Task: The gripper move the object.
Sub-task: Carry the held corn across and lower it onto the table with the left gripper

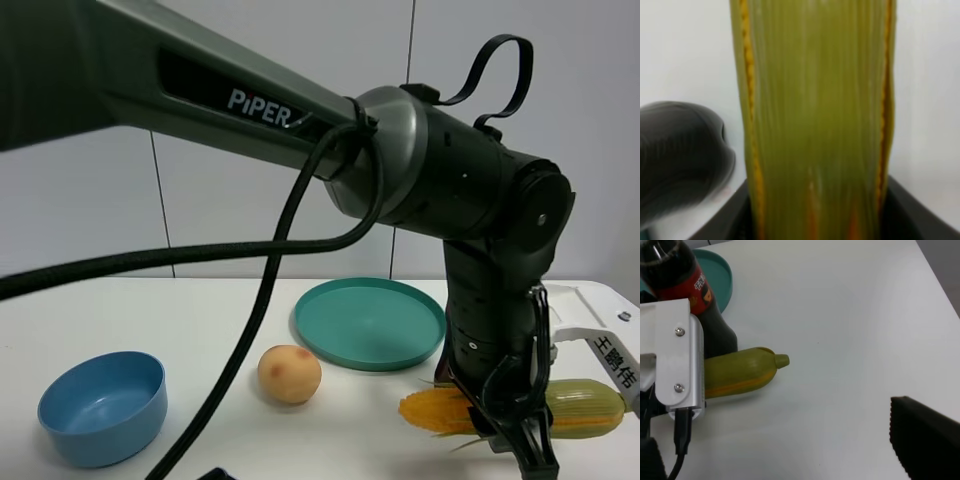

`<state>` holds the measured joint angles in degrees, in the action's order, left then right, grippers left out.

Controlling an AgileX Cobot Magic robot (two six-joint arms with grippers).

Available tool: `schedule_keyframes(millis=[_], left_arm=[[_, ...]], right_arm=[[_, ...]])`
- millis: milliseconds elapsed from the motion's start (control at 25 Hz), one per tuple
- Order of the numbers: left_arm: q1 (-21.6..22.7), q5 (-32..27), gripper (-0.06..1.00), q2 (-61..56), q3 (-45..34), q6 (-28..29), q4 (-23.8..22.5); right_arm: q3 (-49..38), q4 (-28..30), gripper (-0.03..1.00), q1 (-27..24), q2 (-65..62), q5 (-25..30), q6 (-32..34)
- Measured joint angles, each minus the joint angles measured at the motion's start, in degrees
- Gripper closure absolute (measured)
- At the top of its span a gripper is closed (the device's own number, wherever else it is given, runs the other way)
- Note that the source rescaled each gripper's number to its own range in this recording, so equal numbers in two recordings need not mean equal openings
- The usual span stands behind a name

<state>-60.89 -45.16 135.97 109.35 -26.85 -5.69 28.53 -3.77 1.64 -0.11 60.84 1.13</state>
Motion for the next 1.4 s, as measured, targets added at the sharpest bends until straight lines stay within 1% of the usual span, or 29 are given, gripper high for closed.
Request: schedule_keyframes(millis=[520,680,960,1200,1400], left_arm=[[0.91,1.69,0.93,2.25,0.0,-0.29,0.04],[0.91,1.58,0.88,2.25,0.0,-0.36,0.04],[1.14,-0.34,0.88,2.25,0.0,-0.36,0.04],[2.85,-1.52,0.88,2.25,0.0,-0.36,0.04],[3.39,-1.75,0.87,2.25,0.0,-0.42,-0.01]], right_arm=[[0.0,0.0,-0.03,0.0,0.0,0.0,0.0],[0.0,0.0,-0.03,0.0,0.0,0.0,0.0],[0.0,0.0,-0.03,0.0,0.0,0.0,0.0],[0.0,0.0,-0.03,0.0,0.0,0.0,0.0],[0.0,0.0,-0.03,0.0,0.0,0.0,0.0]])
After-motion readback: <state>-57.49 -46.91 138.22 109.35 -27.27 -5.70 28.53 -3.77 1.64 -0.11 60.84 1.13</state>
